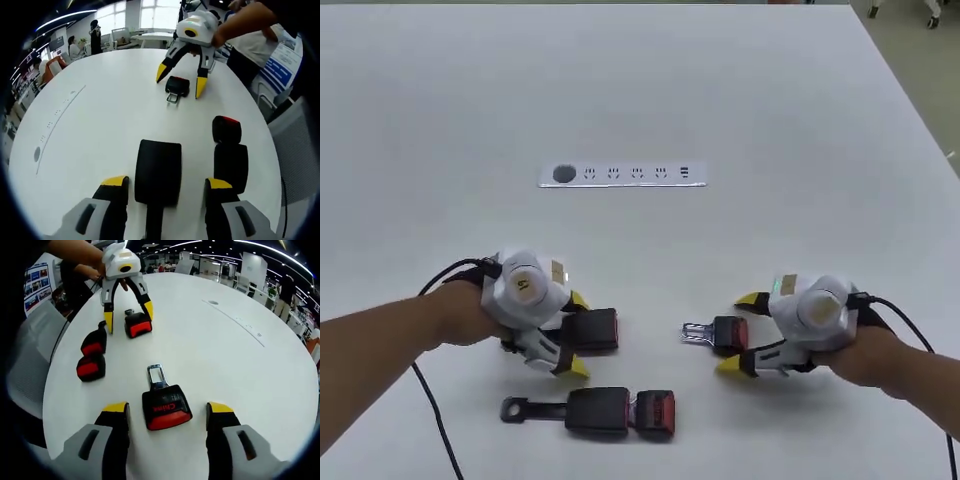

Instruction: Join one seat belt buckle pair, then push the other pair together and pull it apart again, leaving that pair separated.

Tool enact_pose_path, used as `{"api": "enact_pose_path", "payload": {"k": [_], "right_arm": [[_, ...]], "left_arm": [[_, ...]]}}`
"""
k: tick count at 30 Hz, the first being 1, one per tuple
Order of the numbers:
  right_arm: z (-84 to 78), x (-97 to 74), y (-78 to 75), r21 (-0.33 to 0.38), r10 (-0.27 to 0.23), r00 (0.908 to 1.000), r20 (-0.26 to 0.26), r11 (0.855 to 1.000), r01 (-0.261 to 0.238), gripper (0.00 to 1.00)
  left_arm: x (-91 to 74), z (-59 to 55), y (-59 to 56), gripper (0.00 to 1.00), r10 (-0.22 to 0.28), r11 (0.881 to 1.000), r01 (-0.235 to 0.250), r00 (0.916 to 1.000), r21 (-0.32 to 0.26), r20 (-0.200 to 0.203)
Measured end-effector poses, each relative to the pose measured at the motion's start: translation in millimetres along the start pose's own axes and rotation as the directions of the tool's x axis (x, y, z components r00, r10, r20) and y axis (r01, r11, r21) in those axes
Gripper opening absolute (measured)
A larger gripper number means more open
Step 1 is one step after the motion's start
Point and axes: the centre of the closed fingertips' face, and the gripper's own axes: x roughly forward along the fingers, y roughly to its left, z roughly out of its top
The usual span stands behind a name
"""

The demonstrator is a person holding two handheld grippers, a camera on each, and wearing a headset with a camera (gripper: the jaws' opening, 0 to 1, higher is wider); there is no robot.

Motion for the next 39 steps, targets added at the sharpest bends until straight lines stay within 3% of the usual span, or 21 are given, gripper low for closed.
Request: {"api": "enact_pose_path", "payload": {"k": [3, 7, 10, 14, 19, 20, 22, 24, 25, 29, 31, 33, 36, 39], "right_arm": [[4.8, -3.9, -2.7, 0.049, -0.053, 0.9978, 0.040, 0.998, 0.051, 0.66], [7.9, -11.6, -13.3, 0.124, -0.141, 0.9860, 0.089, 0.984, 0.130, 0.71], [11.1, -19.7, -24.1, 0.202, -0.230, 0.9655, 0.122, 0.958, 0.202, 0.73], [15.8, -31.6, -33.0, 0.290, -0.326, 0.9325, 0.156, 0.918, 0.272, 0.79], [23.4, -45.1, -35.2, 0.328, -0.409, 0.8967, 0.170, 0.881, 0.340, 0.82], [25.3, -46.0, -34.8, 0.333, -0.416, 0.8920, 0.177, 0.878, 0.344, 0.83], [24.4, -43.2, -36.3, 0.347, -0.424, 0.8867, 0.185, 0.872, 0.345, 0.86], [26.7, -44.6, -33.9, 0.358, -0.437, 0.8800, 0.186, 0.864, 0.353, 0.87], [27.2, -46.6, -33.4, 0.359, -0.453, 0.8723, 0.183, 0.857, 0.370, 0.86], [34.7, -52.3, -26.6, 0.379, -0.477, 0.8557, 0.201, 0.843, 0.381, 0.88], [38.7, -56.5, -21.6, 0.387, -0.492, 0.8453, 0.209, 0.835, 0.391, 0.88], [41.8, -60.1, -16.7, 0.406, -0.506, 0.8342, 0.218, 0.824, 0.395, 0.89], [43.5, -61.9, -9.2, 0.404, -0.514, 0.8297, 0.219, 0.821, 0.402, 0.90], [45.6, -64.2, -1.9, 0.403, -0.519, 0.8228, 0.232, 0.821, 0.404, 0.91]], "left_arm": [[-3.8, -1.5, 2.7, 0.71, 0.022, 0.998, -0.019, 0.9988, -0.063, 0.043], [-9.6, 0.0, 7.3, 0.77, 0.064, 0.991, -0.052, 0.9938, -0.126, 0.091], [-15.1, 7.2, 8.1, 0.84, 0.105, 0.979, -0.077, 0.9839, -0.188, 0.145], [-26.4, 12.4, 13.8, 0.92, 0.174, 0.959, -0.126, 0.9687, -0.255, 0.177], [-36.4, 15.3, 19.1, 0.99, 0.249, 0.933, -0.175, 0.9448, -0.314, 0.214], [-38.6, 15.2, 19.1, 1.00, 0.257, 0.929, -0.179, 0.9416, -0.324, 0.217], [-44.7, 18.7, 19.8, 0.99, 0.281, 0.921, -0.187, 0.9268, -0.342, 0.249], [-49.8, 14.7, 22.0, 1.00, 0.306, 0.906, -0.207, 0.9226, -0.370, 0.234], [-53.8, 16.2, 21.7, 1.00, 0.317, 0.900, -0.209, 0.9170, -0.383, 0.243], [-64.5, 17.6, 17.4, 1.00, 0.341, 0.887, -0.223, 0.9070, -0.404, 0.247], [-73.3, 21.6, 11.4, 1.00, 0.361, 0.877, -0.234, 0.8975, -0.420, 0.253], [-75.8, 16.9, 7.5, 1.00, 0.380, 0.870, -0.249, 0.8891, -0.425, 0.256], [-82.8, 7.9, 5.3, 1.00, 0.409, 0.848, -0.256, 0.8733, -0.465, 0.265], [-88.0, 1.2, 0.6, 1.00, 0.425, 0.836, -0.262, 0.8645, -0.482, 0.268]]}}
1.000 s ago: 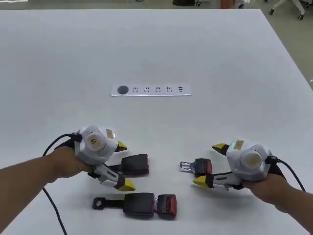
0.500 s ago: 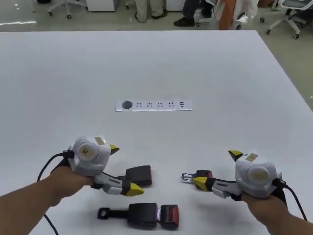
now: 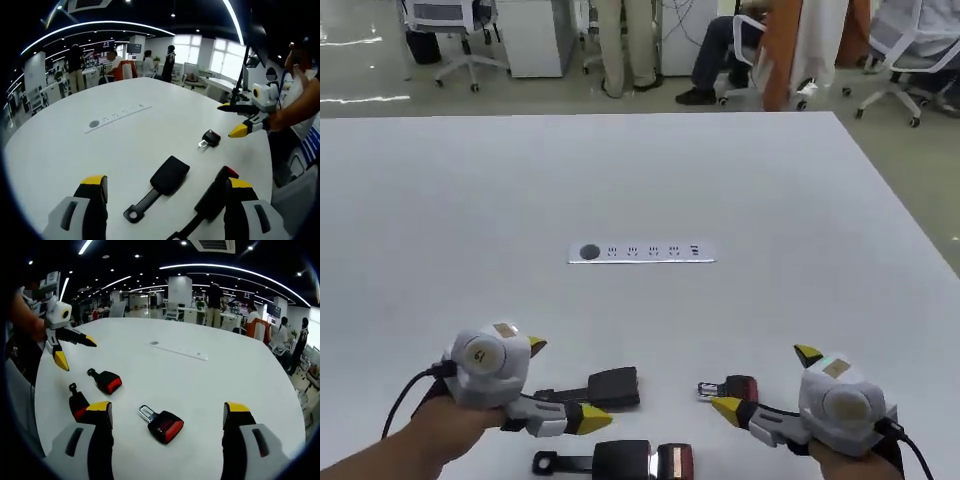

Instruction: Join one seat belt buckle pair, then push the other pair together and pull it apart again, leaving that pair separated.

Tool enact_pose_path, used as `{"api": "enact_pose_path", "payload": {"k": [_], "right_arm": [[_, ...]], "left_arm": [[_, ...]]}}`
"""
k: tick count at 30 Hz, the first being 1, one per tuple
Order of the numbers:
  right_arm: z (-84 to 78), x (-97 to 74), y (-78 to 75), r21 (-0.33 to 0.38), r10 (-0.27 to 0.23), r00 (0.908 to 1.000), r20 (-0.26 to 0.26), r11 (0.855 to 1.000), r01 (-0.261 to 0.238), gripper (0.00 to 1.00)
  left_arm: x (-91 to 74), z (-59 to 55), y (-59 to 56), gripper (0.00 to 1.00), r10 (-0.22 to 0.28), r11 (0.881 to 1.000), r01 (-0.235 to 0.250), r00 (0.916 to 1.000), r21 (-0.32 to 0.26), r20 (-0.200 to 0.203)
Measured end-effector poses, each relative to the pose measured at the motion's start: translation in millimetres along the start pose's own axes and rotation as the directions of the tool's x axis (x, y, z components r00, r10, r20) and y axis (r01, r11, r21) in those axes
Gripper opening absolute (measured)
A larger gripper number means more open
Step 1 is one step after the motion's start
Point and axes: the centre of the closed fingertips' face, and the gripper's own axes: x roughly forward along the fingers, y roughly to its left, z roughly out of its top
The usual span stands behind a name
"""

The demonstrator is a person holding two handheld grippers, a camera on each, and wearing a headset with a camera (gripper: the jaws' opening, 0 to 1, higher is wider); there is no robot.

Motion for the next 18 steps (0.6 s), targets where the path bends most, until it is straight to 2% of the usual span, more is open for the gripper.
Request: {"api": "enact_pose_path", "payload": {"k": [2, 3, 4, 7, 13, 18], "right_arm": [[2.8, -6.9, 8.4, 0.002, -0.004, 0.9999, 0.010, 1.000, 0.004, 0.92], [4.5, -6.7, 5.9, 0.003, -0.005, 0.9999, 0.016, 1.000, 0.005, 0.92], [6.1, -10.6, 9.0, 0.005, -0.011, 0.9997, 0.022, 1.000, 0.011, 0.93], [10.2, -20.2, 15.2, 0.009, -0.019, 0.9990, 0.040, 1.000, 0.019, 0.94], [14.0, -38.5, 26.3, 0.013, -0.033, 0.9976, 0.061, 0.999, 0.032, 0.95], [12.3, -48.1, 32.9, 0.014, -0.039, 0.9969, 0.069, 0.999, 0.038, 0.97]], "left_arm": [[-7.2, -3.3, -4.4, 1.00, 0.004, 1.000, -0.004, 1.0000, 0.008, -0.006], [-10.1, -4.2, -4.9, 1.00, 0.008, 1.000, -0.008, 1.0000, 0.006, -0.005], [-15.3, -4.3, -0.6, 1.00, 0.018, 1.000, -0.018, 0.9998, -0.003, 0.006], [-24.4, -4.4, -1.2, 1.00, 0.031, 0.999, -0.030, 0.9992, -0.020, 0.027], [-47.6, -7.3, -13.2, 1.00, 0.058, 0.998, -0.056, 0.9964, -0.033, 0.062], [-67.0, -14.5, -20.6, 1.00, 0.091, 0.994, -0.084, 0.9919, -0.075, 0.089]]}}
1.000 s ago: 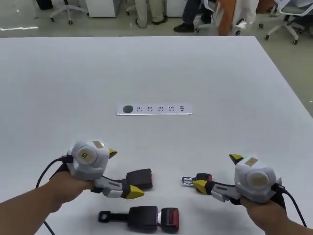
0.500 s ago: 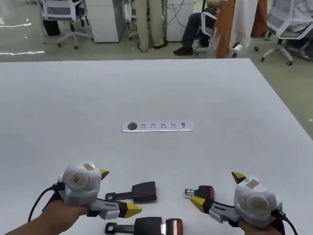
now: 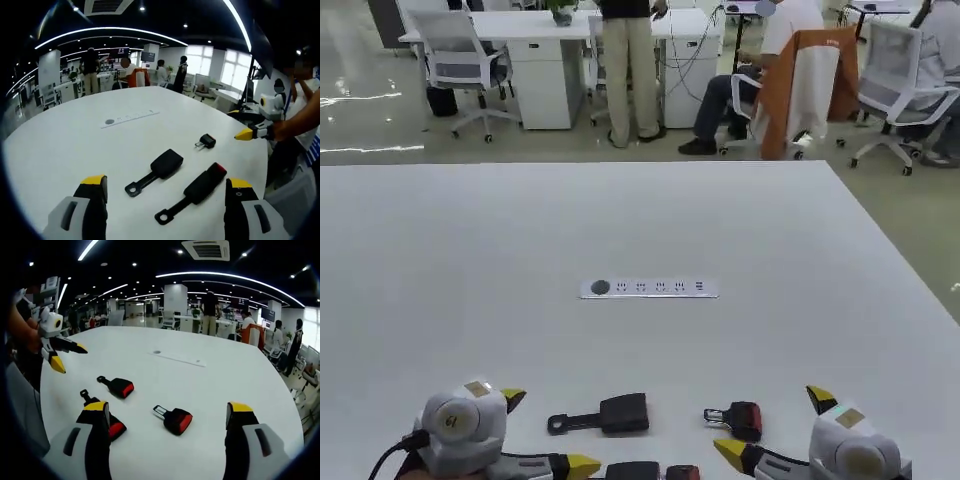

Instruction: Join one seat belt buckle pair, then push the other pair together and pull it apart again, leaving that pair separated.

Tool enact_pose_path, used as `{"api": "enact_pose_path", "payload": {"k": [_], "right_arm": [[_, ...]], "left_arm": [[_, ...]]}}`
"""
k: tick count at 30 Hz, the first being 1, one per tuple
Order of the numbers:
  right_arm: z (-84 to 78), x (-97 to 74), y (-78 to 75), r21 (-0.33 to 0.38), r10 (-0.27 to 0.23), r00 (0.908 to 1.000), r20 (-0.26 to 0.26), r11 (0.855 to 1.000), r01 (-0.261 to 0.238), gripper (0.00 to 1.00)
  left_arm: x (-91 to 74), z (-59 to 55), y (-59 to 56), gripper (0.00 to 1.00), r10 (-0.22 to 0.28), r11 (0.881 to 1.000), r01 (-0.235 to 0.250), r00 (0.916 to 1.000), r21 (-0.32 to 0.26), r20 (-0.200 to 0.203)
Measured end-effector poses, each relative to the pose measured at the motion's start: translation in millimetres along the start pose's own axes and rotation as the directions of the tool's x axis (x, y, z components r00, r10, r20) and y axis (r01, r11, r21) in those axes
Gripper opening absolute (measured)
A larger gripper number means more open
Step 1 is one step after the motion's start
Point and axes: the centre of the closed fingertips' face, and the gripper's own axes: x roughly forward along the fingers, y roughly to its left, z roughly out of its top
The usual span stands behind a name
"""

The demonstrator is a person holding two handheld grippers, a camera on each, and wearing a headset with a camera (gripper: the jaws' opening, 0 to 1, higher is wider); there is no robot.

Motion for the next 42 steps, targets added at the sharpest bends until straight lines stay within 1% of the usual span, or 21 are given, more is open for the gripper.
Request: {"api": "enact_pose_path", "payload": {"k": [1, 2, 4, 7, 9, 10, 13, 15, 17, 19, 20, 21, 22, 24, 26, 29, 32, 34, 39, 42], "right_arm": [[-0.1, -0.6, 0.0, -0.001, 0.000, 1.0000, 0.001, 1.000, 0.000, 0.97], [0.9, -6.4, 3.6, 0.001, -0.005, 1.0000, 0.005, 1.000, 0.005, 0.97], [1.1, -11.2, 6.7, 0.001, -0.007, 1.0000, 0.007, 1.000, 0.007, 0.98], [2.4, -18.1, 8.7, 0.002, -0.012, 0.9999, 0.011, 1.000, 0.012, 0.98], [2.9, -22.1, 6.1, 0.006, -0.017, 0.9998, 0.015, 1.000, 0.017, 0.98], [3.3, -24.8, 6.2, 0.007, -0.019, 0.9997, 0.018, 1.000, 0.019, 0.98], [3.9, -30.9, 6.3, 0.009, -0.025, 0.9996, 0.017, 1.000, 0.025, 0.99], [4.1, -35.5, 5.4, 0.009, -0.030, 0.9993, 0.025, 1.000, 0.029, 0.99], [4.5, -39.7, 7.6, 0.006, -0.031, 0.9992, 0.027, 1.000, 0.031, 0.99], [7.6, -43.8, 8.9, 0.002, -0.034, 0.9988, 0.037, 0.999, 0.034, 0.99], [8.5, -45.3, 9.0, 0.000, -0.036, 0.9986, 0.039, 0.999, 0.036, 0.99], [7.1, -45.6, 8.3, 0.002, -0.038, 0.9985, 0.040, 0.999, 0.037, 0.99], [6.7, -46.7, 7.7, 0.005, -0.040, 0.9985, 0.039, 0.999, 0.040, 0.99], [7.1, -48.7, 7.1, 0.004, -0.043, 0.9981, 0.044, 0.999, 0.043, 0.99], [6.2, -50.2, 8.8, 0.006, -0.043, 0.9981, 0.044, 0.999, 0.043, 0.99], [2.7, -50.6, 10.2, 0.003, -0.041, 0.9982, 0.044, 0.999, 0.041, 0.99], [-3.1, -54.9, 11.8, 0.004, -0.042, 0.9983, 0.041, 0.999, 0.042, 0.99], [-5.6, -57.0, 13.2, 0.008, -0.044, 0.9982, 0.040, 0.999, 0.044, 0.99], [-7.5, -63.7, 17.6, 0.019, -0.053, 0.9977, 0.042, 0.998, 0.053, 0.99], [-10.0, -64.6, 16.3, 0.017, -0.057, 0.9976, 0.039, 0.998, 0.057, 0.99]], "left_arm": [[-1.5, -0.3, -0.2, 1.00, 0.002, 1.000, -0.002, 1.0000, -0.003, 0.003], [-6.8, -2.8, 1.6, 1.00, 0.008, 1.000, -0.008, 0.9999, -0.009, 0.012], [-13.4, -4.7, 2.3, 1.00, 0.018, 1.000, -0.018, 0.9995, -0.023, 0.026], [-23.9, -7.3, -2.7, 1.00, 0.036, 0.999, -0.034, 0.9983, -0.043, 0.046], [-29.6, -8.9, -3.4, 1.00, 0.043, 0.998, -0.040, 0.9978, -0.052, 0.050], [-32.4, -10.4, -1.9, 1.00, 0.046, 0.998, -0.043, 0.9975, -0.055, 0.053], [-40.2, -9.6, -1.6, 1.00, 0.062, 0.996, -0.056, 0.9949, -0.074, 0.079], [-45.1, -13.5, 1.5, 1.00, 0.071, 0.994, -0.063, 0.9932, -0.086, 0.093], [-48.1, -15.8, 0.9, 1.00, 0.072, 0.994, -0.064, 0.9928, -0.084, 0.096], [-50.4, -16.8, -4.5, 1.00, 0.071, 0.995, -0.065, 0.9932, -0.071, 0.092], [-52.7, -16.3, -9.4, 1.00, 0.071, 0.996, -0.065, 0.9928, -0.069, 0.096], [-53.5, -16.1, -9.7, 1.00, 0.073, 0.995, -0.066, 0.9925, -0.070, 0.098], [-58.0, -18.0, -5.1, 1.00, 0.080, 0.994, -0.071, 0.9907, -0.080, 0.110], [-59.4, -17.0, -5.1, 1.00, 0.087, 0.993, -0.077, 0.9891, -0.087, 0.119], [-62.1, -19.5, -3.8, 1.00, 0.088, 0.993, -0.077, 0.9885, -0.092, 0.123], [-65.2, -21.3, -4.7, 1.00, 0.098, 0.991, -0.085, 0.9868, -0.102, 0.129], [-69.2, -23.4, -3.8, 1.00, 0.106, 0.989, -0.091, 0.9851, -0.115, 0.136], [-71.4, -27.5, -2.8, 1.00, 0.107, 0.989, -0.092, 0.9858, -0.115, 0.130], [-74.3, -31.3, 0.7, 1.00, 0.110, 0.988, -0.094, 0.9851, -0.121, 0.132], [-74.0, -31.4, -2.5, 1.00, 0.107, 0.989, -0.092, 0.9858, -0.117, 0.129]]}}
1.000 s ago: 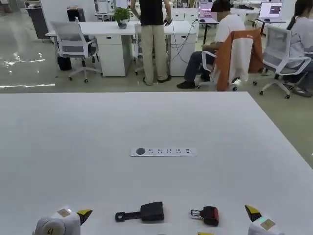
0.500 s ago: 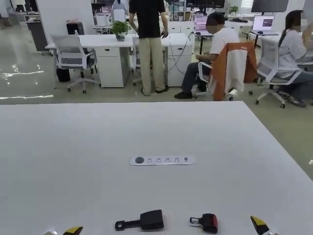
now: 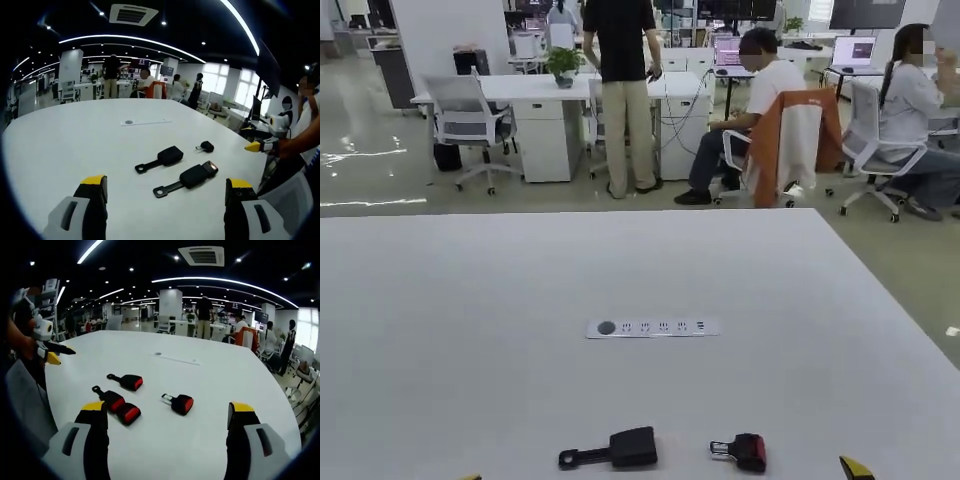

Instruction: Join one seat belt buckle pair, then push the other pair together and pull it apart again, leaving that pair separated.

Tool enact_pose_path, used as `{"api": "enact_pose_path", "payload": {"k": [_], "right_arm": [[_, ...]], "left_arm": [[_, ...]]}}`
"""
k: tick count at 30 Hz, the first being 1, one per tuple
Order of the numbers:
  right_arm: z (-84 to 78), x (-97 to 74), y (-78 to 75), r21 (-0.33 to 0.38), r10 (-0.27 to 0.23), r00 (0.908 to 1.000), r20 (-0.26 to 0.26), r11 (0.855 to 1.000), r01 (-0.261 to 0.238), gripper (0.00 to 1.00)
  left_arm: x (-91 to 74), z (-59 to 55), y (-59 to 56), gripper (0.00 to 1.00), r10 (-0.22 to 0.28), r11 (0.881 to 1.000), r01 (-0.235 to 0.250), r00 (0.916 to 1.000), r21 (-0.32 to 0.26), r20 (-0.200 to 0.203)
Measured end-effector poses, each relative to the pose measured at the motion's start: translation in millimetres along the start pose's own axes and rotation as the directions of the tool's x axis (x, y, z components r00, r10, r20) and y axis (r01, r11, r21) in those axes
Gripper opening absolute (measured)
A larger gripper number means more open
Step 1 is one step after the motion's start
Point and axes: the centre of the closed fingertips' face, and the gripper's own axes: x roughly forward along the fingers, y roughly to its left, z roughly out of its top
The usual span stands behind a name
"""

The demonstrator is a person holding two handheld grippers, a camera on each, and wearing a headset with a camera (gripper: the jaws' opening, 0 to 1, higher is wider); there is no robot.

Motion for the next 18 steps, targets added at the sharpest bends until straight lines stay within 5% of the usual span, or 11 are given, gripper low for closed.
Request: {"api": "enact_pose_path", "payload": {"k": [18], "right_arm": [[2.5, -1.5, 1.9, -0.001, -0.014, 0.9998, 0.012, 1.000, 0.014, 0.99]], "left_arm": [[-2.7, 8.2, 2.6, 1.00, -0.003, 1.000, 0.003, 0.9997, 0.014, 0.023]]}}
